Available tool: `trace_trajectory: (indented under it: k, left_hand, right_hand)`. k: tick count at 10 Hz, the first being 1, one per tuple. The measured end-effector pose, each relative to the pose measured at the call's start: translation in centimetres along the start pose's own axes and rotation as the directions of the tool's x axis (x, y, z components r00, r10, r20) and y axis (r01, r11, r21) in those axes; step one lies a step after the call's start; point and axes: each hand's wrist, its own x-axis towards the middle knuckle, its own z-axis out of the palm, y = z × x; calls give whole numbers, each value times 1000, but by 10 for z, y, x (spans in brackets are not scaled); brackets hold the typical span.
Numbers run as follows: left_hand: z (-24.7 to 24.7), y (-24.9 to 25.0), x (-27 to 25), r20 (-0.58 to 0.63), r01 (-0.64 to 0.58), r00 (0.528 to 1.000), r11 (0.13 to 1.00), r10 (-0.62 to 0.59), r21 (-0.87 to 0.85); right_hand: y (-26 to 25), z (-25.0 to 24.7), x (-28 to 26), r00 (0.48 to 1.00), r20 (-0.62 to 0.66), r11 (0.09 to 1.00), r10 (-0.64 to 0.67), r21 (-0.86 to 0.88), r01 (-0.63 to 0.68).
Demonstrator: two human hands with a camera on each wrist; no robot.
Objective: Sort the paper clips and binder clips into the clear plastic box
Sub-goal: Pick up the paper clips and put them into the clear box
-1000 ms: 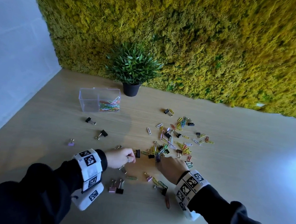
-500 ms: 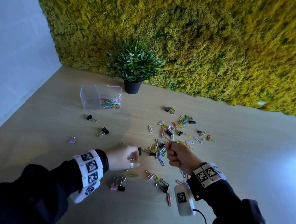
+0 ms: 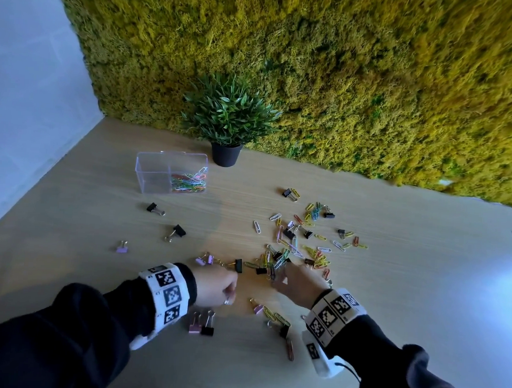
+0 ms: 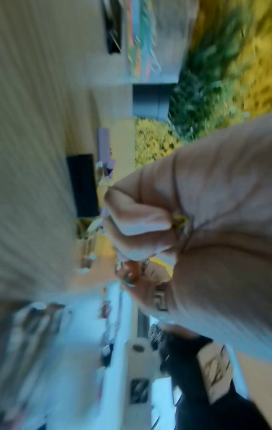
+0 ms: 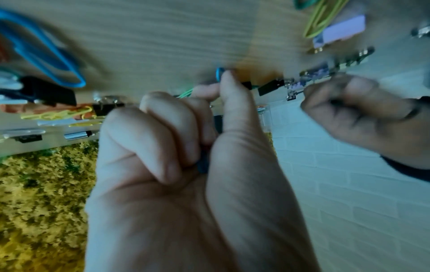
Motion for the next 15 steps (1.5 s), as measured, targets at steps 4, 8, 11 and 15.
trace_trajectory:
  k: [4, 8, 11, 15]
  left_hand:
    - [-83, -49, -28, -205, -229, 973, -317, -107, -920]
    - [-162, -115, 7, -73, -412, 863, -612, -500, -675]
    - [-168, -123, 10, -95, -411, 862, -578, -497, -705]
    - [-55, -51, 2, -339, -116, 940, 898, -38, -425]
  right_hand:
    - [-64, -80, 39, 956, 229, 26, -183, 973, -228]
    - [-185, -123, 146, 982, 180, -384, 62, 912, -143]
    - [-177, -127, 148, 970, 224, -218, -90, 946, -239]
    - [-58, -88, 58, 952, 195, 910, -236, 389, 146]
